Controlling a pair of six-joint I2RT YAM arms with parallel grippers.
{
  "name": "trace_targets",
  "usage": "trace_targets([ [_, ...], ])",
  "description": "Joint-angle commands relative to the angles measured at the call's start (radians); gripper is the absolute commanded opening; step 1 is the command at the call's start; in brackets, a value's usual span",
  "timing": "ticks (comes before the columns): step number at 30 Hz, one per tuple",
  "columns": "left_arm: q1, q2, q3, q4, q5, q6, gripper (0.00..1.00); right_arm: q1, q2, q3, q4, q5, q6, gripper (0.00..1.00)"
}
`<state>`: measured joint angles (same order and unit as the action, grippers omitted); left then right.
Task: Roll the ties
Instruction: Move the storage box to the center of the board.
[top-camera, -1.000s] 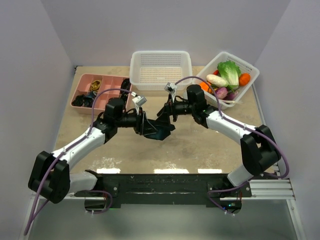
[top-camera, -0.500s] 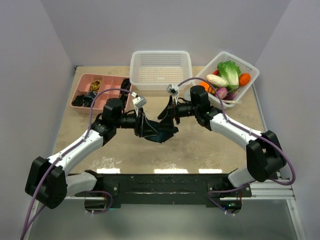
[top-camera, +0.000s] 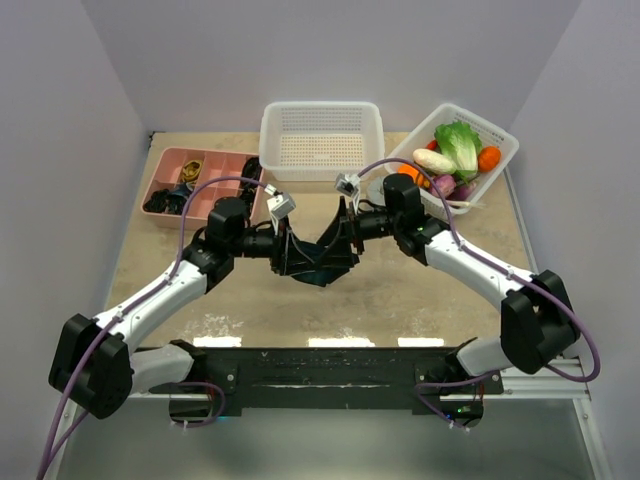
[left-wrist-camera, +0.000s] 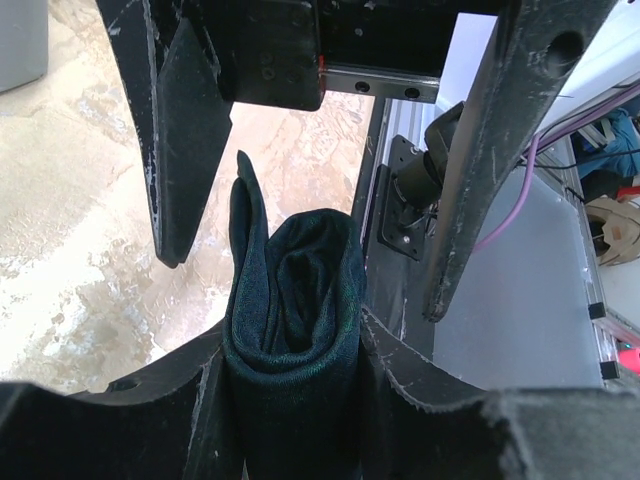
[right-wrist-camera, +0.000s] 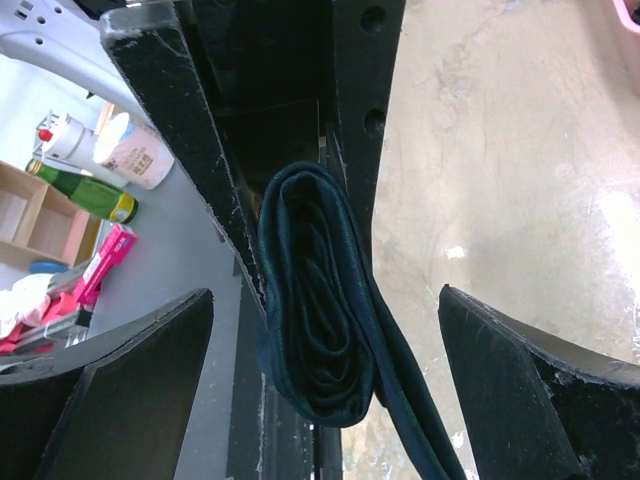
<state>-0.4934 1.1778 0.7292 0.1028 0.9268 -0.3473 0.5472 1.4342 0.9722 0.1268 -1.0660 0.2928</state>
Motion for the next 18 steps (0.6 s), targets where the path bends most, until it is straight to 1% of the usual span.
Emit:
trace_targets([
  [1, -0.007, -0.040, 0.035, 0.029, 0.015, 0.022, 0.43, -0.006, 0.011, -0.009, -0.010, -0.006, -0.014, 0.99],
  [10, -0.008, -0.037, 0.039, 0.029, -0.003, 0.022, 0.43, -0.004, 0.034, -0.013, -0.050, -0.011, -0.021, 0.97],
  [14, -0.008, -0.038, 0.044, 0.031, -0.034, 0.022, 0.43, -0.003, 0.045, -0.029, -0.049, -0.011, -0.011, 0.90],
  [18, -0.008, -0.030, 0.052, 0.035, -0.068, 0.019, 0.42, 0.003, 0.052, -0.027, -0.053, -0.015, -0.009, 0.87],
])
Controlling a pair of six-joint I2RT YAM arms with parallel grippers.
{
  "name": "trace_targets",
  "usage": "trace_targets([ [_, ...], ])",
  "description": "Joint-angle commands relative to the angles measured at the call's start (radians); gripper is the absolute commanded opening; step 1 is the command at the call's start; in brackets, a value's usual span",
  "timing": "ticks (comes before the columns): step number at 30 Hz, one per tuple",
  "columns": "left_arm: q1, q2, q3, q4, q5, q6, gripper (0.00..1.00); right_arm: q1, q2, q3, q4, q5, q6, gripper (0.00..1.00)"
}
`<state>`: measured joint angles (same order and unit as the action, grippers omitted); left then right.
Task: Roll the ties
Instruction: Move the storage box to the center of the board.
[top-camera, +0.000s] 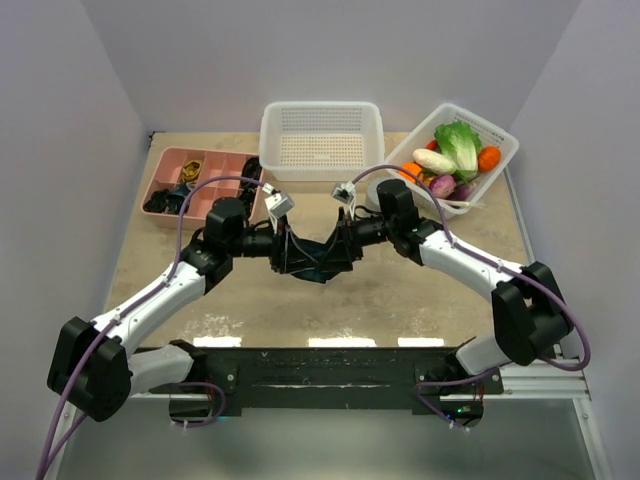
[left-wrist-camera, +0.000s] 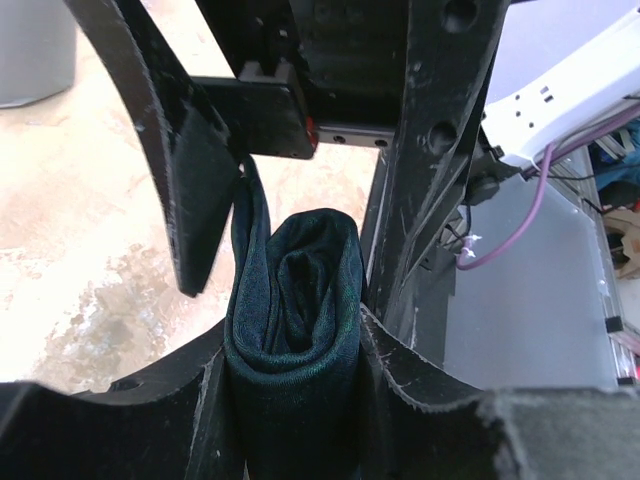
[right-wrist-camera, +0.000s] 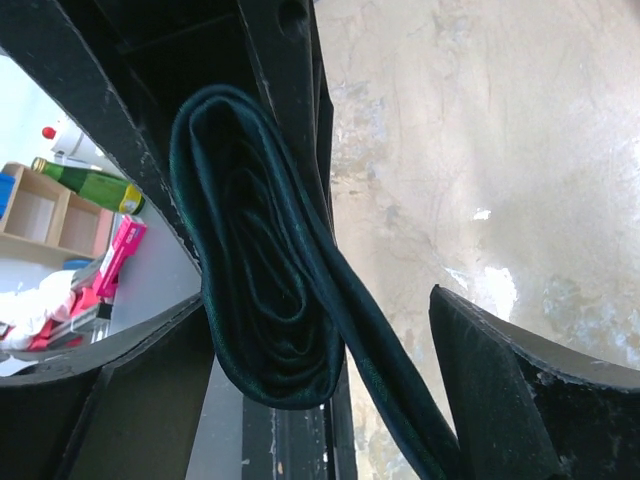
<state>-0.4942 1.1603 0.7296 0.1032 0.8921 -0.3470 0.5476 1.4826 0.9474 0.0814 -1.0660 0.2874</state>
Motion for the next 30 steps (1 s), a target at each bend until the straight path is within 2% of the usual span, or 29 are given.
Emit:
trace_targets([
  [1, -0.007, -0.010, 0.053, 0.038, -0.042, 0.014, 0.42, 0.008, 0.005, -0.002, -0.009, -0.011, -0.005, 0.86],
  [5, -0.007, 0.016, 0.063, 0.053, -0.055, 0.009, 0.42, 0.020, 0.011, 0.001, -0.019, -0.002, -0.016, 0.81],
  [6, -0.007, 0.024, 0.063, 0.055, -0.056, 0.009, 0.42, 0.020, 0.015, 0.004, -0.019, -0.005, -0.014, 0.77],
  [7, -0.007, 0.025, 0.063, 0.058, -0.061, 0.006, 0.42, 0.020, 0.024, 0.007, -0.020, -0.006, -0.014, 0.66],
  [8, -0.006, 0.029, 0.063, 0.069, -0.061, 0.005, 0.42, 0.020, 0.028, 0.008, -0.020, -0.011, -0.010, 0.62],
  [14, -0.007, 0.036, 0.065, 0.093, -0.071, -0.007, 0.42, 0.021, 0.054, 0.007, 0.015, -0.014, 0.018, 0.50],
  [15, -0.007, 0.036, 0.064, 0.095, -0.074, -0.007, 0.43, 0.021, 0.057, 0.007, 0.023, -0.015, 0.021, 0.45],
  [16, -0.007, 0.038, 0.063, 0.095, -0.079, -0.009, 0.43, 0.021, 0.062, 0.010, 0.023, -0.014, 0.024, 0.37],
  [18, -0.007, 0.038, 0.062, 0.096, -0.084, -0.007, 0.44, 0.021, 0.073, 0.007, 0.034, -0.006, 0.030, 0.29],
  [20, -0.006, 0.039, 0.059, 0.090, -0.102, -0.006, 0.47, 0.021, 0.085, 0.007, 0.037, 0.001, 0.038, 0.18],
  [24, -0.006, 0.033, 0.057, 0.069, -0.143, 0.014, 0.55, 0.021, 0.103, 0.014, 0.041, 0.012, 0.044, 0.05],
  [27, -0.006, 0.024, 0.060, 0.043, -0.220, 0.032, 0.64, 0.021, 0.119, 0.027, 0.034, 0.029, 0.042, 0.00],
  [30, -0.006, 0.012, 0.063, 0.015, -0.321, 0.048, 0.73, 0.021, 0.130, 0.042, 0.023, 0.049, 0.039, 0.00],
])
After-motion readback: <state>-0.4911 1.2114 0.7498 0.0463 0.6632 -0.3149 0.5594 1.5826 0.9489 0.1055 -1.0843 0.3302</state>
